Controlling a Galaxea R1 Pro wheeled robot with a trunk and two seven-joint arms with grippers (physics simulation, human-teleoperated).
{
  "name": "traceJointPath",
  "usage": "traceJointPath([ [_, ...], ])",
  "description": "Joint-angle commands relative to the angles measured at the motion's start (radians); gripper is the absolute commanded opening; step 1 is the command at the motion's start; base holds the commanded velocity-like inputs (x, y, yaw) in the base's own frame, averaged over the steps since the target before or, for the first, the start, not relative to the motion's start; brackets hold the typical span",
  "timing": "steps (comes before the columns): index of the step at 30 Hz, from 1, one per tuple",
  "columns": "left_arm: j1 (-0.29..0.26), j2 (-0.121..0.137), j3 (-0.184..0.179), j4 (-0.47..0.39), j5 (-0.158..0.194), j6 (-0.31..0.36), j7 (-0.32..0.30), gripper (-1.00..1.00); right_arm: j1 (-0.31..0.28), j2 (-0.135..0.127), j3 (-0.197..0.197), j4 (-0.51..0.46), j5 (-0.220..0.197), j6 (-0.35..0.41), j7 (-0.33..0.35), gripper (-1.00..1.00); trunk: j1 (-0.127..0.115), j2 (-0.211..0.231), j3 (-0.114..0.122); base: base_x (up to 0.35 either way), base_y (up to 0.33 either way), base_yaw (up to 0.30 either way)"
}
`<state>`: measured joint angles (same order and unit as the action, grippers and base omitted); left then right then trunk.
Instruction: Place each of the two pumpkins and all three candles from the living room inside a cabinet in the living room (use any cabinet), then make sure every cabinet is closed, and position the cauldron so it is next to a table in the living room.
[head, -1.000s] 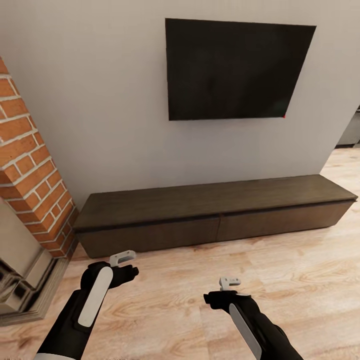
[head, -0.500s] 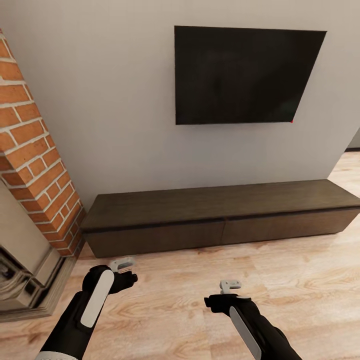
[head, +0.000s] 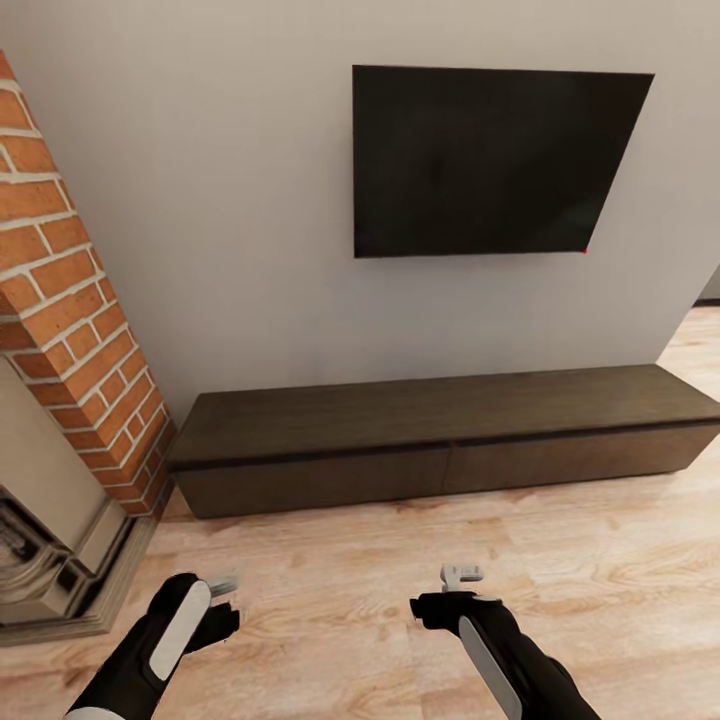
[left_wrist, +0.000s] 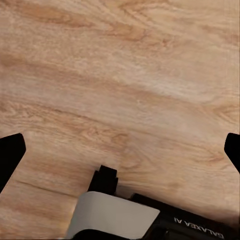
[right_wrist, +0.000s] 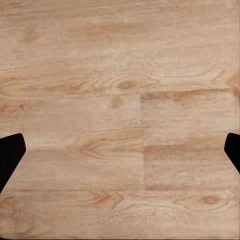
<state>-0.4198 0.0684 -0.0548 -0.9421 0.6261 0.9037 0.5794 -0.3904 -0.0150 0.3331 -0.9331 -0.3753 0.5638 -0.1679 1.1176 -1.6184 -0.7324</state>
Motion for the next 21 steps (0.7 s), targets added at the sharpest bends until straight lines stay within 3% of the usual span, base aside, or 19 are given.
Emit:
traceJointPath([
  [1,-0.001,0.011,-0.004,0.041,0.011,-0.025,0.008,1.0,-0.001,0.0,0.004,0.013,-0.011,0.002,-0.01,1.0,-0.004,0.007,0.002,0.0,0.0,0.006],
  [7,-0.001,0.063,-0.013,0.251,0.012,-0.205,-0.041,1.0,-0.001,0.002,0.005,0.112,-0.01,-0.038,-0.01,1.0,-0.027,0.049,0.021,0.0,0.0,0.002],
  [11,0.0,0.084,-0.023,0.378,-0.001,-0.315,-0.142,1.0,-0.001,0.003,0.006,0.261,-0.009,-0.147,-0.009,1.0,-0.042,0.077,0.034,0.0,0.0,0.0],
  [14,0.001,0.085,-0.029,0.504,-0.053,-0.427,-0.221,1.0,-0.001,0.003,0.006,0.415,-0.006,-0.294,-0.01,1.0,-0.054,0.098,0.043,0.0,0.0,0.0],
  [18,0.001,0.082,-0.03,0.637,-0.124,-0.578,-0.283,1.0,-0.001,0.003,0.007,0.587,-0.005,-0.451,-0.008,1.0,-0.069,0.126,0.056,0.0,0.0,0.0],
  [21,0.001,0.08,-0.031,0.713,-0.146,-0.645,-0.314,1.0,-0.001,0.005,0.007,0.693,-0.005,-0.563,-0.008,1.0,-0.081,0.147,0.065,0.0,0.0,0.0],
])
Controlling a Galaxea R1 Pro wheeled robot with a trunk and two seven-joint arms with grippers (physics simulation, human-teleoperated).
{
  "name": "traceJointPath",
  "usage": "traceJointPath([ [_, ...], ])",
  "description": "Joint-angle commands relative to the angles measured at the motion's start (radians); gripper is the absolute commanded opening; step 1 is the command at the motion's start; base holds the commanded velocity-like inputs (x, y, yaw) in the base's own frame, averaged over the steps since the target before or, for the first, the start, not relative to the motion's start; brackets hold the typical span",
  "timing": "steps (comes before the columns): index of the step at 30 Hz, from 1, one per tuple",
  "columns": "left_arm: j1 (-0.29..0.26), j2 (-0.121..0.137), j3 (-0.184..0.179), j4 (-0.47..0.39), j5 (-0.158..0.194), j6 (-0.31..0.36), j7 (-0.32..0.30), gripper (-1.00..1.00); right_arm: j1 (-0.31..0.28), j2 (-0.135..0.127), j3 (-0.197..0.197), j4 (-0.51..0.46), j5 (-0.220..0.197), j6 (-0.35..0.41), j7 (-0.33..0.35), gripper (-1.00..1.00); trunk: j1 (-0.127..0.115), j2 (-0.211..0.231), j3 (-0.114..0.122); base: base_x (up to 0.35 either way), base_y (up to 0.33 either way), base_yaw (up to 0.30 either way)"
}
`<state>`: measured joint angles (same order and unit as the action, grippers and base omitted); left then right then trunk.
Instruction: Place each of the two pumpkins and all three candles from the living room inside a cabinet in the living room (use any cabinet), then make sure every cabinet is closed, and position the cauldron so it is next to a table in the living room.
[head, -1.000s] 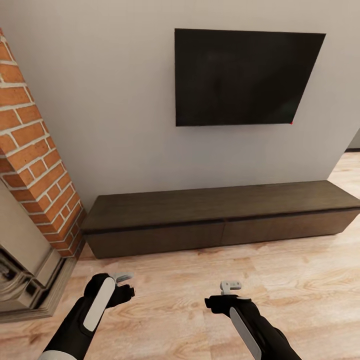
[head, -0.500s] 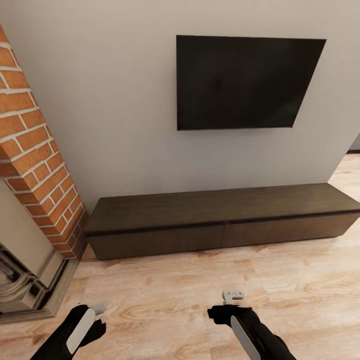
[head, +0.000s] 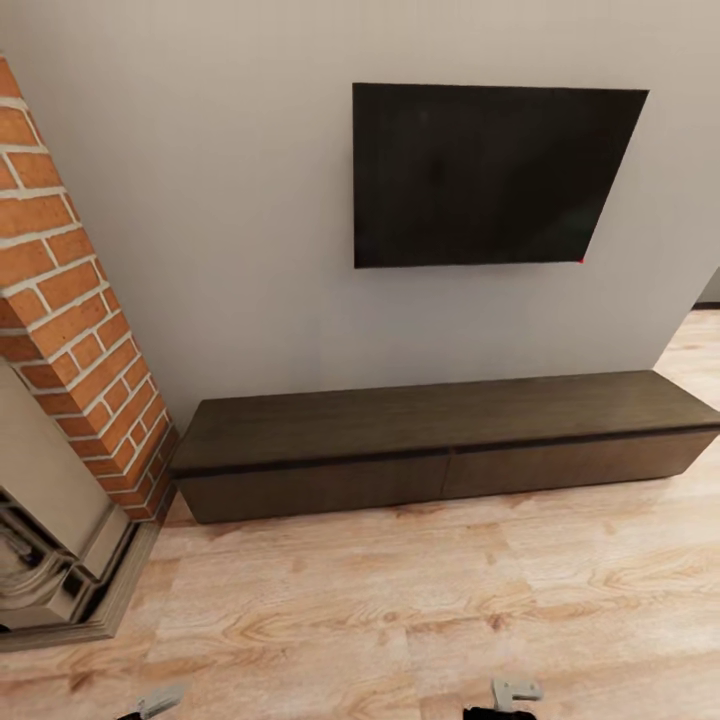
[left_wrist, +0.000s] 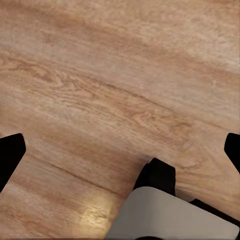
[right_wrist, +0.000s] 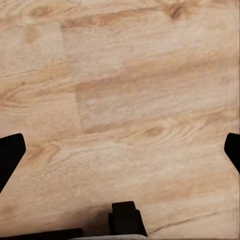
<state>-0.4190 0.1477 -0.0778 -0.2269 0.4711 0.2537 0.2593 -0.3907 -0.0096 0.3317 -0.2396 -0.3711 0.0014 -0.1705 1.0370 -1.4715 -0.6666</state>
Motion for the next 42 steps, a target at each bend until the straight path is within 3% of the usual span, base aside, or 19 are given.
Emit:
traceJointPath([
  [1,0.0,0.0,-0.009,0.019,0.005,-0.011,-0.002,1.0,0.0,0.0,0.009,0.033,-0.009,-0.041,-0.005,1.0,-0.004,0.007,0.002,0.0,0.0,0.0],
  [4,0.002,0.001,-0.009,0.067,0.0,-0.051,-0.012,1.0,0.0,0.005,0.008,0.11,-0.009,-0.127,-0.005,1.0,-0.016,0.028,0.012,0.0,0.0,0.0],
  [7,0.003,0.002,-0.01,0.093,0.0,-0.077,-0.014,1.0,0.0,0.01,0.008,0.145,-0.009,-0.153,-0.005,1.0,-0.027,0.049,0.021,0.0,0.0,0.0],
  [13,0.004,0.003,-0.01,0.123,-0.002,-0.091,-0.015,1.0,0.0,0.037,0.007,0.215,-0.008,-0.166,-0.003,1.0,-0.05,0.091,0.04,0.0,0.0,0.0],
  [17,0.006,0.004,-0.01,0.133,-0.023,-0.101,-0.015,1.0,0.0,0.044,0.007,0.244,-0.009,-0.169,-0.003,1.0,-0.065,0.119,0.053,0.0,0.0,0.0],
  [19,0.007,0.002,-0.011,0.169,-0.045,-0.147,-0.015,1.0,0.002,0.046,0.006,0.256,-0.009,-0.171,-0.003,1.0,-0.073,0.133,0.059,0.0,0.0,0.0],
  [24,0.017,0.0,-0.011,0.206,-0.056,-0.22,-0.015,1.0,0.039,0.045,0.006,0.26,-0.01,-0.173,-0.003,1.0,-0.092,0.168,0.074,0.0,0.0,0.0],
  [38,0.081,0.006,-0.011,0.21,-0.058,-0.235,-0.015,1.0,0.056,0.047,0.005,0.282,-0.014,-0.172,-0.006,1.0,-0.146,0.266,0.11,0.0,0.0,0.0],
  [42,0.09,0.006,-0.011,0.21,-0.058,-0.235,-0.015,1.0,0.07,0.044,0.0,0.286,-0.053,-0.185,-0.011,1.0,-0.161,0.294,0.12,0.0,0.0,0.0],
])
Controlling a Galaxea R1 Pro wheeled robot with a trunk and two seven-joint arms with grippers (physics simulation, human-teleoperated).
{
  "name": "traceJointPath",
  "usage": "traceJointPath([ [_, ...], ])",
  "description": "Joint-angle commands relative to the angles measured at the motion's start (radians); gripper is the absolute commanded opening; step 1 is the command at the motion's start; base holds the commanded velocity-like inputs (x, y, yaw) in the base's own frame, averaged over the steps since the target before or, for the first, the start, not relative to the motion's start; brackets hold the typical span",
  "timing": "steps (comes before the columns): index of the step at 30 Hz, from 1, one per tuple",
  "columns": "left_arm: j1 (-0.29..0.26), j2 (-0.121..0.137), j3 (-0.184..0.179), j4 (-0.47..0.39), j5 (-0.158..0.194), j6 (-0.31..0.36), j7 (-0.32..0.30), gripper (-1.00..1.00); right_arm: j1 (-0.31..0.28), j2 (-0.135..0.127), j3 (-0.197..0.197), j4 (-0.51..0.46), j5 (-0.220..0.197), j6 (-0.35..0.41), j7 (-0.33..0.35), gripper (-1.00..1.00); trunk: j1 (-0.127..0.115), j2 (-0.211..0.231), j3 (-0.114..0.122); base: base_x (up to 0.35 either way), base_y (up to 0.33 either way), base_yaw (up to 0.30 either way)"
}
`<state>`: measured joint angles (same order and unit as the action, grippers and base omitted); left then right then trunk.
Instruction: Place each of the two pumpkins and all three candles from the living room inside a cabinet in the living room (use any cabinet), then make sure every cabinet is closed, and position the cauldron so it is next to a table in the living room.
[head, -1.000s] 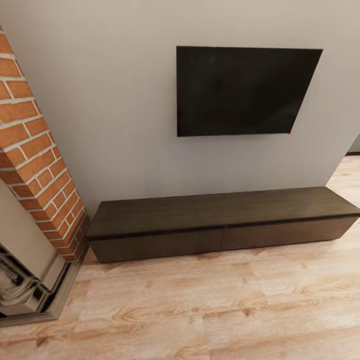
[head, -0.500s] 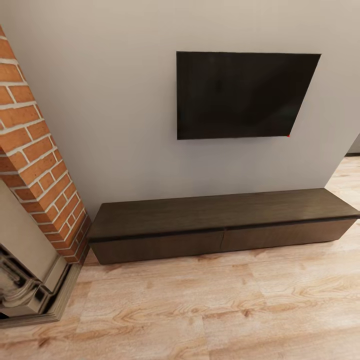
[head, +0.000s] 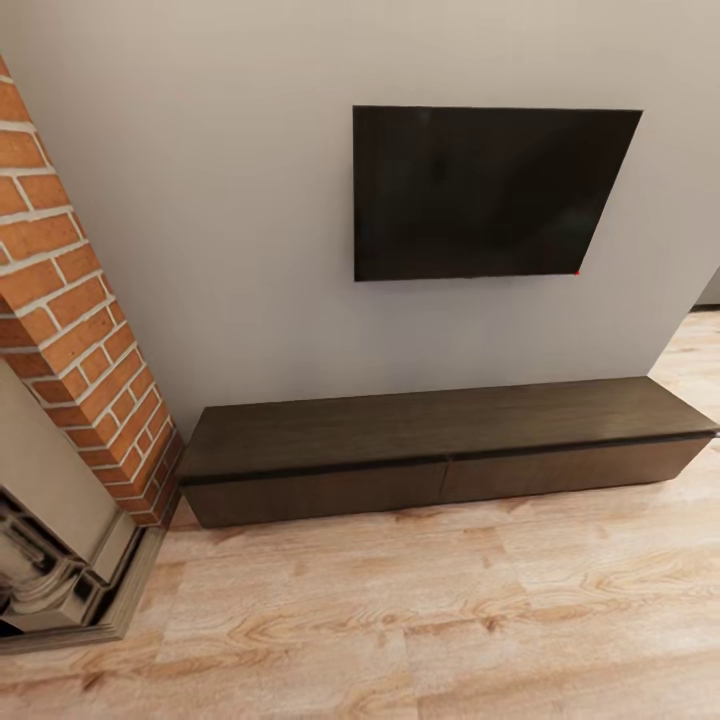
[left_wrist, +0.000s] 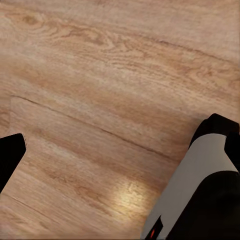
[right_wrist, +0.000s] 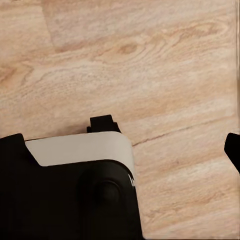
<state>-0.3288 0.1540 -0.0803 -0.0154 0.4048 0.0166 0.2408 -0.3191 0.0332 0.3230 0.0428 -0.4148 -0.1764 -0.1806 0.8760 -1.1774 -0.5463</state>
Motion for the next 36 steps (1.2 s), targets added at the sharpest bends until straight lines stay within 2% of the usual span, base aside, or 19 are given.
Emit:
traceJointPath([
  [1,0.003,0.0,-0.009,-0.001,0.008,0.002,0.003,1.0,0.002,0.0,0.008,0.005,-0.024,-0.012,-0.001,1.0,-0.004,0.007,0.002,0.0,0.0,0.0],
  [3,0.01,0.0,-0.009,-0.001,0.008,0.002,0.003,1.0,0.013,-0.002,0.007,0.005,-0.042,-0.017,-0.003,1.0,-0.012,0.021,0.007,0.0,0.0,0.0],
  [7,0.016,-0.001,-0.009,-0.001,0.009,0.002,0.003,1.0,0.023,-0.003,0.007,0.006,-0.052,-0.019,-0.004,1.0,-0.027,0.049,0.017,0.0,0.0,0.0],
  [17,0.049,-0.004,-0.009,-0.001,0.008,0.002,0.003,1.0,0.026,-0.004,0.007,0.007,-0.058,-0.011,-0.005,1.0,-0.065,0.119,0.048,0.0,0.0,0.0],
  [36,0.078,-0.012,-0.01,-0.001,0.009,0.002,0.003,1.0,0.048,0.0,0.008,0.003,-0.051,-0.016,-0.003,1.0,-0.138,0.252,0.107,0.0,0.0,0.0],
])
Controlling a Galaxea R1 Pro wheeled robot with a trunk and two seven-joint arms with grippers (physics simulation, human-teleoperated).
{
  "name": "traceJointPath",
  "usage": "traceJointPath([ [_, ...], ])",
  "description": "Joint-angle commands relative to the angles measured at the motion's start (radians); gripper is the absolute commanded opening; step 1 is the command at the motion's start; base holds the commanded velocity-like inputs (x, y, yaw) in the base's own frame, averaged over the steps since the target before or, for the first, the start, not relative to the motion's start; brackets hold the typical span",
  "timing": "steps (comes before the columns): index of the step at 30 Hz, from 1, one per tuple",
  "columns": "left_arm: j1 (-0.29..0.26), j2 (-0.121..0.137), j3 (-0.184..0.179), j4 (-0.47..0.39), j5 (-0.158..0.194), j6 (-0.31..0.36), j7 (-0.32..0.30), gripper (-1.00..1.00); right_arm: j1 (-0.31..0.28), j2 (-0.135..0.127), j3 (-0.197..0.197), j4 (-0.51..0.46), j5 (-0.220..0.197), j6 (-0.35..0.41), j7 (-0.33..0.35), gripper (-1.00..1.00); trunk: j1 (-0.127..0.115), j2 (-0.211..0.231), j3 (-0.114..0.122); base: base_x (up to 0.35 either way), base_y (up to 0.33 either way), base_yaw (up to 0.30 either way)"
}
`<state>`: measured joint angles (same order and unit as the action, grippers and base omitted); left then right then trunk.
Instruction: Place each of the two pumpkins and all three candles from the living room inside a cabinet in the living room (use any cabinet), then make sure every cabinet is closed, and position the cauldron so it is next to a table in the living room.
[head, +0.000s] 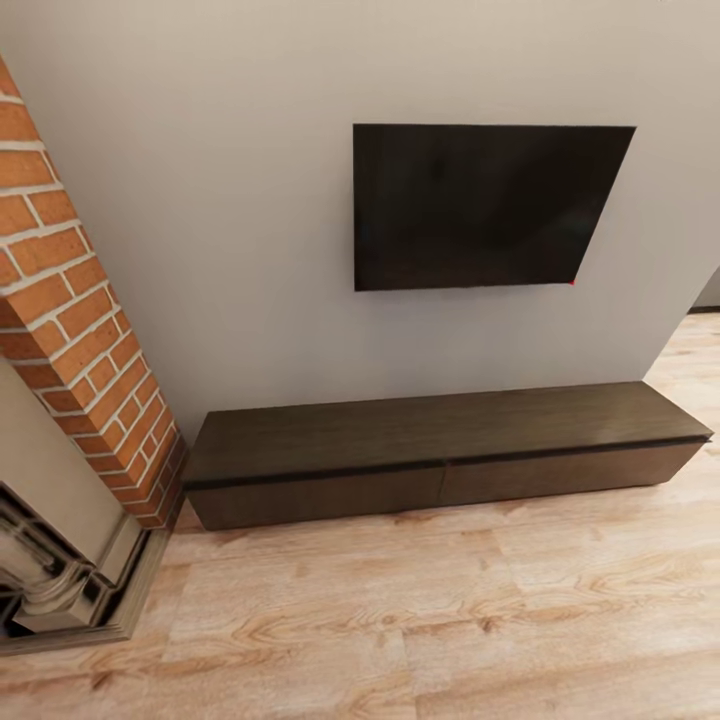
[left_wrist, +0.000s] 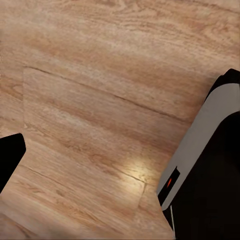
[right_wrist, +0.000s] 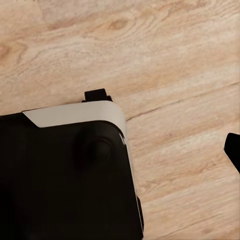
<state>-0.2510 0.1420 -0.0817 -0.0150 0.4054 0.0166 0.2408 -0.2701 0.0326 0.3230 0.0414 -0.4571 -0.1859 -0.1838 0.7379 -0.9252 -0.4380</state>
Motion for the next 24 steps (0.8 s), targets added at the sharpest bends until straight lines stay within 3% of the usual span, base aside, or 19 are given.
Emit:
traceJointPath([
  [1,0.004,0.0,-0.009,-0.001,0.008,0.002,0.003,1.0,-0.001,0.002,0.009,0.004,-0.009,-0.007,0.0,1.0,-0.004,0.007,0.002,0.0,0.0,0.0],
  [24,0.042,-0.011,-0.009,-0.002,0.008,0.0,0.003,1.0,-0.001,0.004,0.009,0.003,-0.011,-0.007,0.0,1.0,-0.092,0.168,0.074,0.0,0.0,0.0],
])
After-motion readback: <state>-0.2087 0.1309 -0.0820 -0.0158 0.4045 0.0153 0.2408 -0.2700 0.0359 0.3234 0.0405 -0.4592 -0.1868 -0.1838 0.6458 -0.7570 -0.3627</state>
